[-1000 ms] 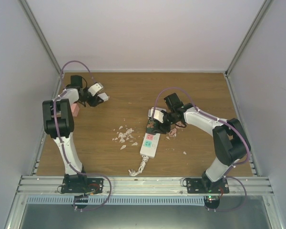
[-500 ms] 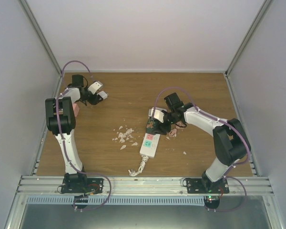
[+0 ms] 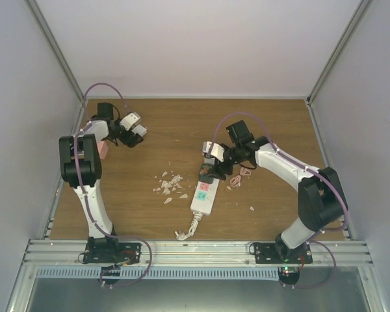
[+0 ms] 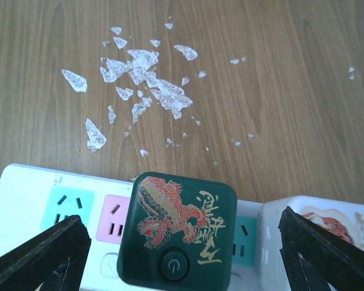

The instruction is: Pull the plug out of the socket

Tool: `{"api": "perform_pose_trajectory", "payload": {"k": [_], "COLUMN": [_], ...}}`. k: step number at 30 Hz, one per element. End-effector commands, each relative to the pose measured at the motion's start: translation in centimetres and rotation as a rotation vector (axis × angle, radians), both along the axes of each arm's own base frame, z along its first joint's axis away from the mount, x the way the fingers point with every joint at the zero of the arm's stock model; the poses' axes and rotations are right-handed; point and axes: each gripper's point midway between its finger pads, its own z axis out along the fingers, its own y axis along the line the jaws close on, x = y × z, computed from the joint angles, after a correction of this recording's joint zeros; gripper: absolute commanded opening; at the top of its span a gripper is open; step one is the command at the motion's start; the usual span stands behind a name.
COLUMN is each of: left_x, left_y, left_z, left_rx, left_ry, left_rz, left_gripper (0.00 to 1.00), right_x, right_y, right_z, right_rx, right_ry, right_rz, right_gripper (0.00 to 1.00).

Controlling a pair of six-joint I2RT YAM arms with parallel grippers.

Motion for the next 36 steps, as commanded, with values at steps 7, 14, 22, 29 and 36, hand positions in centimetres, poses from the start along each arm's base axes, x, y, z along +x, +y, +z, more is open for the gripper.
{"api": "perform_pose_trajectory", "payload": {"k": [7,14,22,29,36], "left_x": [-4.1,-6.3,-8.5,-9.9,-10.6], "left_y": [-8.6,-14.9,-20.0,-23.4,-25.2], "left_z": [10.0,11.1,10.6,9.3,8.9], "left_rx": [-0.180,-0.213,-0.236,-0.244,-0.263], "left_ry": [-0.194,-0.207,-0.203,-0.189,-0.187], "left_rz": [-0.385,-0.577,-0.710,-0.795,-0.837], "left_gripper": [0.90,0.89,0.87,0.84,0.82], "right_x": [2.0,4.0,5.2,6.7,7.4], "right_y": [-4.8,-9.3,-9.5,-9.2,-7.5], "right_z": [4.2,0.9,-2.7,-4.2,-4.5], "right_rx": [0.080,0.007,-0.035,-0.054,-0.046], "right_ry": [-0.086,-0.064,-0.031,-0.038,-0.063], "right_rz": [-0.107,-0.207,-0.209,-0.206,-0.172], "right_gripper": [0.86,0.83,0.76,0.62,0.50]}}
